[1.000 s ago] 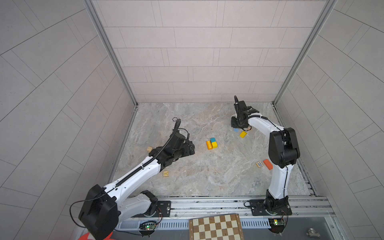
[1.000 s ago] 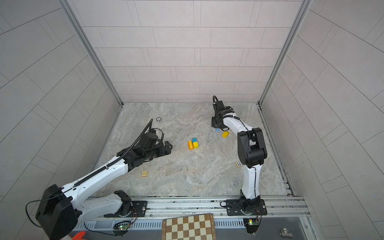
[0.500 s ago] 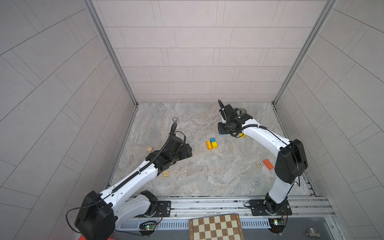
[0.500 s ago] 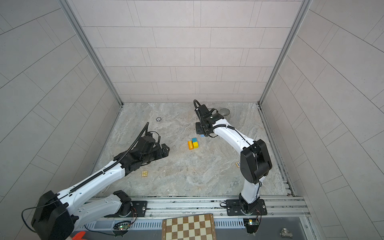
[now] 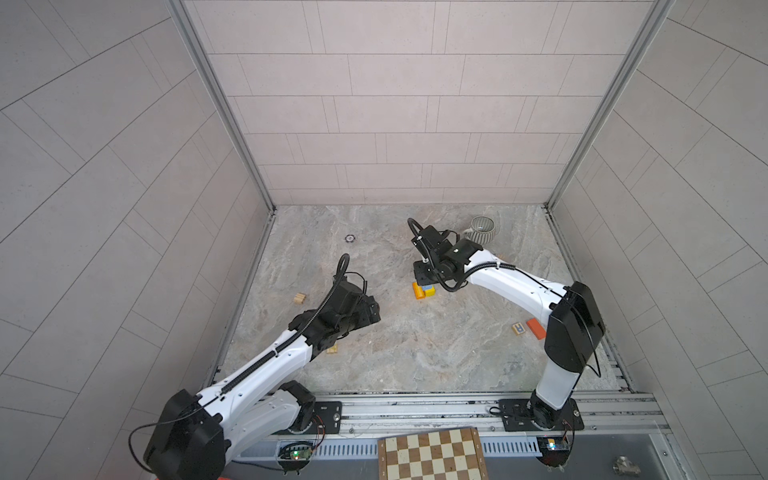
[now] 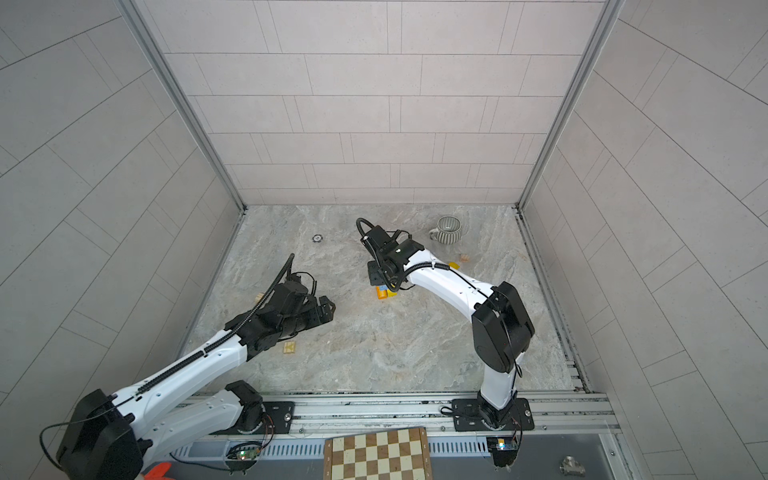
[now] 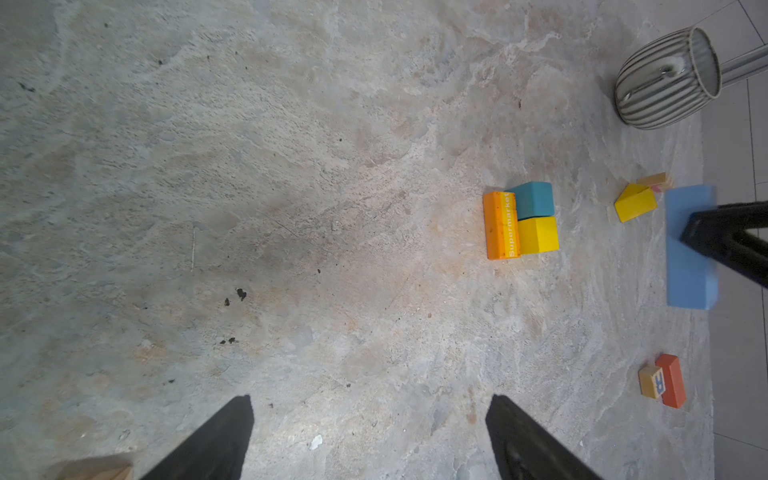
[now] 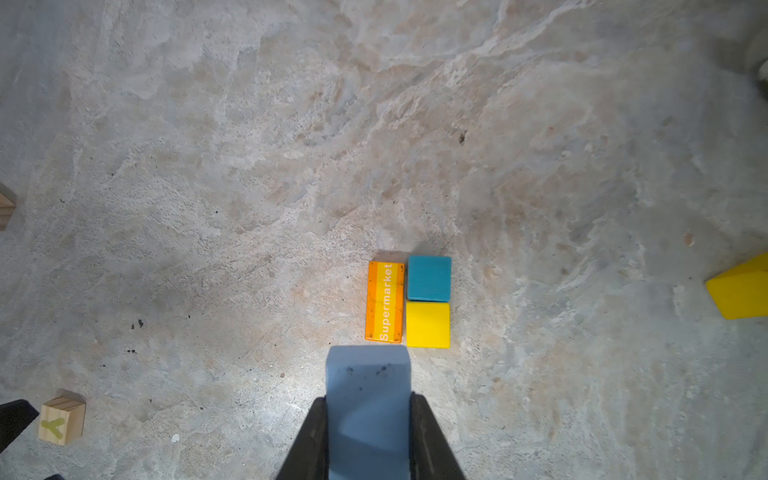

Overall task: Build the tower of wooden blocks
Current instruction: 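Lift the light blue bar and carry it to the orange block, then lower the light blue bar beside the orange block with the right gripper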

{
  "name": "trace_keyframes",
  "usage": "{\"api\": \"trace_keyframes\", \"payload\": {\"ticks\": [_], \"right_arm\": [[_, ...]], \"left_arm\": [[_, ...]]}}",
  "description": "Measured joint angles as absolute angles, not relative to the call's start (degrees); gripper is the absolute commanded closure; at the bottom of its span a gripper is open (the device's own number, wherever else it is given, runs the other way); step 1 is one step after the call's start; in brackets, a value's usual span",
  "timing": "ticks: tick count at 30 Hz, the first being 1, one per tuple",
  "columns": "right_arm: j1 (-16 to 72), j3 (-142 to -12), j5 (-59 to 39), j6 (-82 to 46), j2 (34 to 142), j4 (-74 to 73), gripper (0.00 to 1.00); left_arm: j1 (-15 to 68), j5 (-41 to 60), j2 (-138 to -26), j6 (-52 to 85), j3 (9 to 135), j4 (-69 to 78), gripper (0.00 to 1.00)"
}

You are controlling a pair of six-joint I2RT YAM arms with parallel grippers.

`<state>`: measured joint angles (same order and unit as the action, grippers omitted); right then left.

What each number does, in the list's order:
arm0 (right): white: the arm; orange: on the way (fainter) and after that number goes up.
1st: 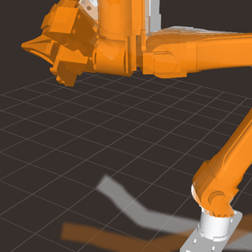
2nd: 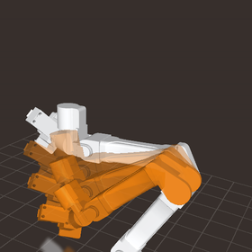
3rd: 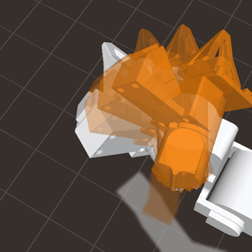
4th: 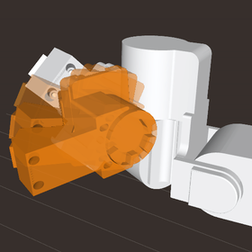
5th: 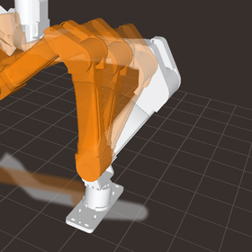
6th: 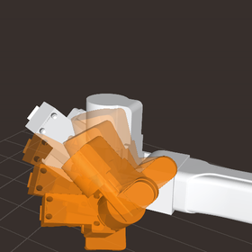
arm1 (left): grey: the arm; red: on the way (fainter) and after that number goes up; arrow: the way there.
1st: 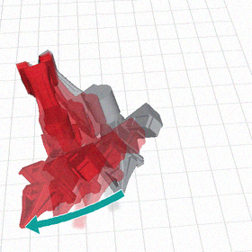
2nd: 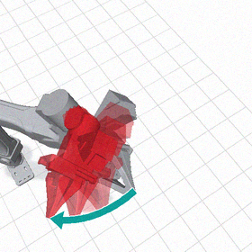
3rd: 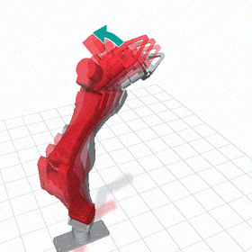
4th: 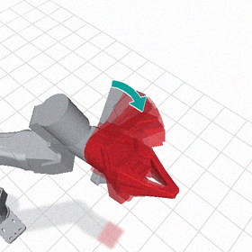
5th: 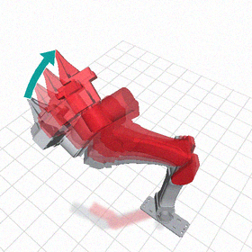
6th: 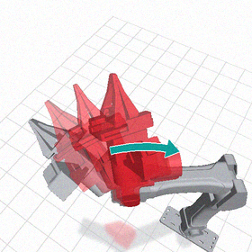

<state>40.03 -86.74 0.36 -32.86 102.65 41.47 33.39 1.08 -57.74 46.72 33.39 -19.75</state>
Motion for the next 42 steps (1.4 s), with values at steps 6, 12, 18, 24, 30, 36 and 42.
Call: {"api": "trace_keyframes", "payload": {"ticks": [6, 12, 18, 24, 30, 36, 42], "right_arm": [[41.15, -86.74, 0.75, -34.48, 105.95, 40.23, 0.84], [42.15, -86.72, 2.44, -35.88, 107.61, 39.81, 0.85], [42.39, -86.72, 3.73, -36.77, 109.4, 38.13, 0.85], [42.39, -86.74, 4.6, -37.17, 111.72, 37.78, 0.85], [42.39, -87.29, 5.02, -37.17, 113.1, 37.65, 0.85], [42.37, -88.47, 5.1, -37.15, 115.44, 37.63, 0.85], [42.06, -89.19, 5.23, -37.08, 115.72, 37.71, 0.85]], "left_arm": [[33.1, 1.17, -57.93, 46.76, 32.25, -18.96, 0.05], [32.73, 1.28, -58.72, 46.74, 32.08, -17.8, 0.05], [32.45, 1.56, -59.55, 46.74, 31.4, -16.97, 0.05], [32.21, 1.91, -59.68, 46.74, 31.14, -16.25, 0.05], [31.77, 2.35, -60.53, 46.74, 30.46, -15.22, 0.05], [31.44, 2.57, -60.93, 46.7, 30.39, -14.87, 0.05], [31.0, 2.85, -60.93, 46.7, 30.24, -14.83, 0.05]]}}
